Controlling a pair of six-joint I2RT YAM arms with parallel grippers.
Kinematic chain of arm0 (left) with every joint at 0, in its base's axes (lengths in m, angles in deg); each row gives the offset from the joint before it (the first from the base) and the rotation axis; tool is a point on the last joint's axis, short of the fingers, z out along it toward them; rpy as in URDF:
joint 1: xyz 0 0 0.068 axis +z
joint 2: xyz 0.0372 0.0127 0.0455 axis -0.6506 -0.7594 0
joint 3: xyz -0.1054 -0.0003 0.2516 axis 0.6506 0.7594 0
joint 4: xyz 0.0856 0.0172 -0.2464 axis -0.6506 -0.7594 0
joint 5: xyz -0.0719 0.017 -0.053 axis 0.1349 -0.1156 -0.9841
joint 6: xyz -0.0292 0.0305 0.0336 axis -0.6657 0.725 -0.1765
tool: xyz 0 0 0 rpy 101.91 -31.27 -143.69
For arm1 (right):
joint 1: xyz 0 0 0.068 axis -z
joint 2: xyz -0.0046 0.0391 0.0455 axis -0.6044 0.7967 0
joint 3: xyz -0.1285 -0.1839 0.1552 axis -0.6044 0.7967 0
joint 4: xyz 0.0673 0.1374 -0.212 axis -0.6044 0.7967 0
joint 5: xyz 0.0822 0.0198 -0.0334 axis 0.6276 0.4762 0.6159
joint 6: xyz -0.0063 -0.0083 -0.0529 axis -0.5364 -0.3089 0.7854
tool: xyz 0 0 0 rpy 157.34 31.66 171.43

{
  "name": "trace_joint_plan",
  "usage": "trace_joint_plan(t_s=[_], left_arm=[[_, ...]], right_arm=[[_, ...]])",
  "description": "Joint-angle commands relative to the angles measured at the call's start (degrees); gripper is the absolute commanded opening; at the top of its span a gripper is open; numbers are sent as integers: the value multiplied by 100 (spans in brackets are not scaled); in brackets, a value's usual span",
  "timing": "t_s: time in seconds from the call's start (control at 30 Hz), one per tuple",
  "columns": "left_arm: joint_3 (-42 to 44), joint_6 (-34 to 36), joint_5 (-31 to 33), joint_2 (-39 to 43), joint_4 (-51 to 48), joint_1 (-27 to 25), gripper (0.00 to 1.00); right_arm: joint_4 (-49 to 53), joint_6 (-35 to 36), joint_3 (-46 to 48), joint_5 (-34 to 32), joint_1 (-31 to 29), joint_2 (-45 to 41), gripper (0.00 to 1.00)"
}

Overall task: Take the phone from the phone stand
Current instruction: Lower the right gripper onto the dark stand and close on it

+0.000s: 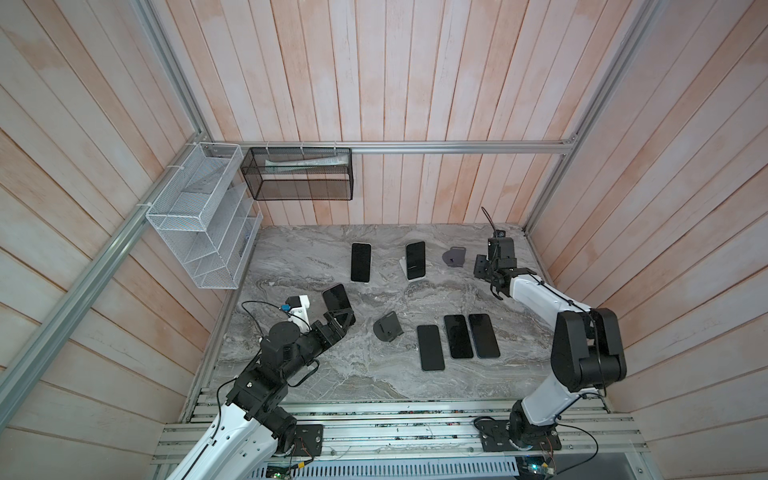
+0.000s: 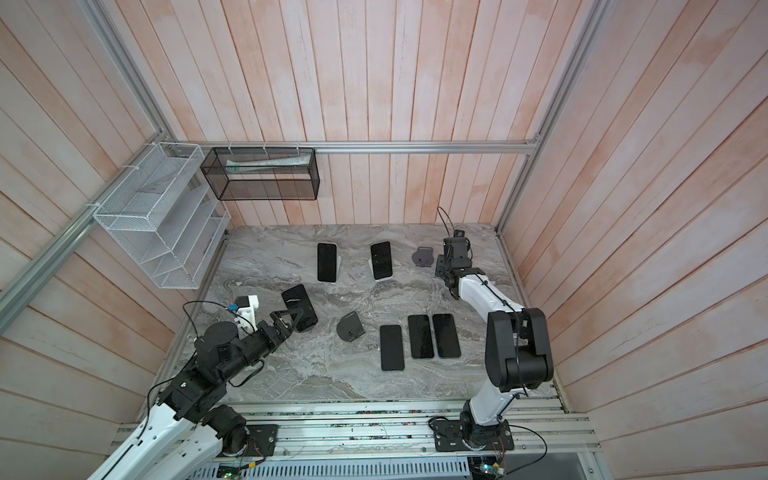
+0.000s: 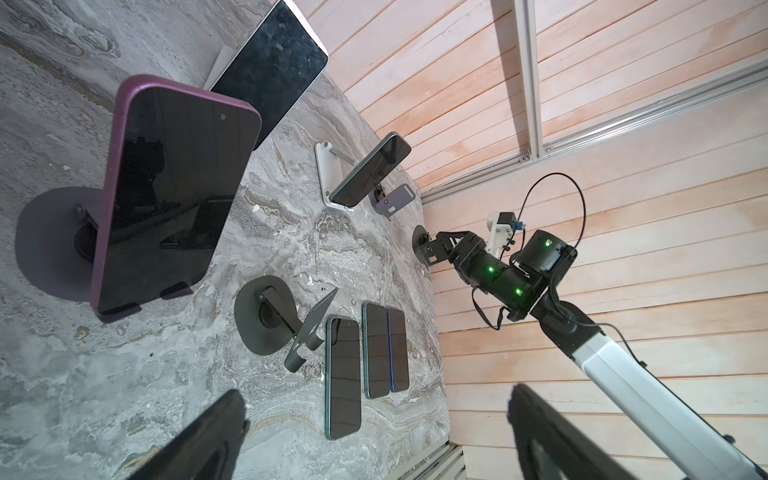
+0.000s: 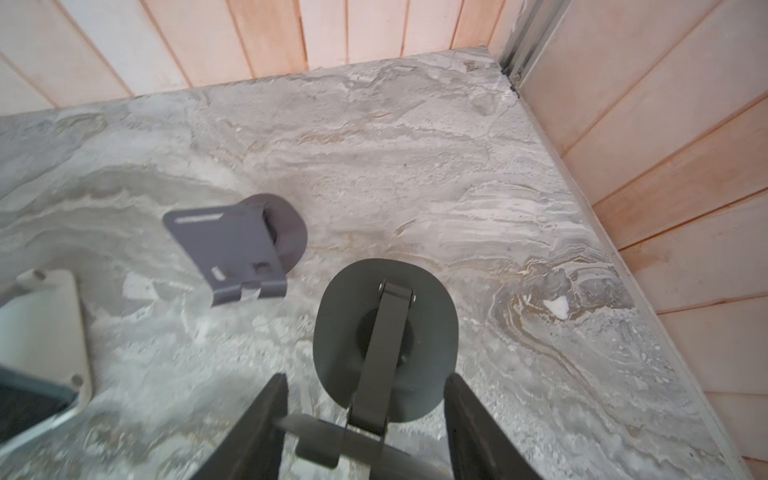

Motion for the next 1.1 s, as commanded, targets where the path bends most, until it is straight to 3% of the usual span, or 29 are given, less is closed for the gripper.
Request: trace_joint_plan(t_s=[0.0, 0.07, 0.3, 0.53, 0.7, 0.8, 0.97, 1.07], left_arm=[[123, -19, -164, -85, 171, -14, 100], [169, -3, -254, -144, 193, -15, 100], [353, -67, -252, -45, 152, -15, 100], [252, 35, -165, 294, -313, -16, 100], [226, 130, -6, 469, -497, -1, 100], [129, 203, 48, 487, -673, -7, 100], [-98, 174, 442, 534, -1164, 1, 100], [-139, -152, 854, 614, -1414, 1, 100]], right_arm=[[28, -35, -391, 158, 202, 523, 54], [57, 154, -494, 604, 334, 754, 55], [380, 61, -915, 891, 448, 1290, 57], [1134, -52, -1222, 589, 458, 899, 98], [1577, -69, -1294, 623, 226, 120, 98], [1457, 4, -757, 320, -593, -798, 97], [1062, -175, 293, -714, -2985, -2000, 98], [891, -450, 571, -289, -3820, -2048, 98]])
